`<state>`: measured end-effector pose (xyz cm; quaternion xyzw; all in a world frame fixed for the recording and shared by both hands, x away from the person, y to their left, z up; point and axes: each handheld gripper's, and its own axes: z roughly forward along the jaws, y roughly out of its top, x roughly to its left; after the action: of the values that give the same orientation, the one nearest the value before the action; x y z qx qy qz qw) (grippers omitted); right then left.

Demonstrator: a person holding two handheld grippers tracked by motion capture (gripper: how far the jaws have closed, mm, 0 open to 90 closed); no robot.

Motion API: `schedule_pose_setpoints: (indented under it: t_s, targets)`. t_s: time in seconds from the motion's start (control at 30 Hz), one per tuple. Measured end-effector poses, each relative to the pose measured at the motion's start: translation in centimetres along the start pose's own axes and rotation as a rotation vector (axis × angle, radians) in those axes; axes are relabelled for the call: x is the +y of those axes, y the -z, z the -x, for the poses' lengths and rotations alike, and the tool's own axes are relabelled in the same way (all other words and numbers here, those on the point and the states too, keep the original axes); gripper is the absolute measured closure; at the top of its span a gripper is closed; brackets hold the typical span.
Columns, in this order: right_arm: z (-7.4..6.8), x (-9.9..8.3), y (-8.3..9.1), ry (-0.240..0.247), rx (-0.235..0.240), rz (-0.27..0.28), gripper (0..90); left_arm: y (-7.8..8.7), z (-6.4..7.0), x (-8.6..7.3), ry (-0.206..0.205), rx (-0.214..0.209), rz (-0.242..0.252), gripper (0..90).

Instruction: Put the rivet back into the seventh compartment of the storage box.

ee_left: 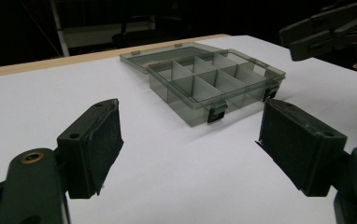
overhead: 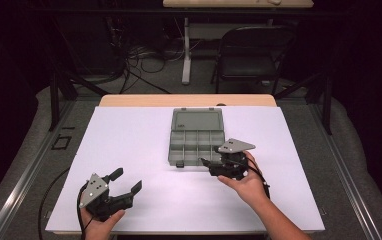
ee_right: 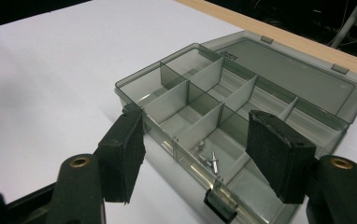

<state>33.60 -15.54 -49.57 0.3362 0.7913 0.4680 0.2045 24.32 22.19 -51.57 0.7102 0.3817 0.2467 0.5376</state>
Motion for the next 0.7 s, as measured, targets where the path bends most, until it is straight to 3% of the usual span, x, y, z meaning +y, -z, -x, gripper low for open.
schedule_pose_setpoints:
  t_s: [0.23,0.5,0.7]
  targets:
    - [-0.3,-1.5,2.8,-0.029,0.0,0.06,33.2,-0.1,0.0,0.0,0.0,-0.001,0.001,20.8]
    - [-0.8,-3.8,4.9,0.001,-0.029,0.079,32.9,-0.1,0.1,0.0,-0.003,-0.001,-0.001,20.8]
    - [-0.8,-5.1,6.1,-0.006,-0.047,0.113,32.9,-0.2,0.0,0.0,-0.006,-0.003,-0.012,20.8]
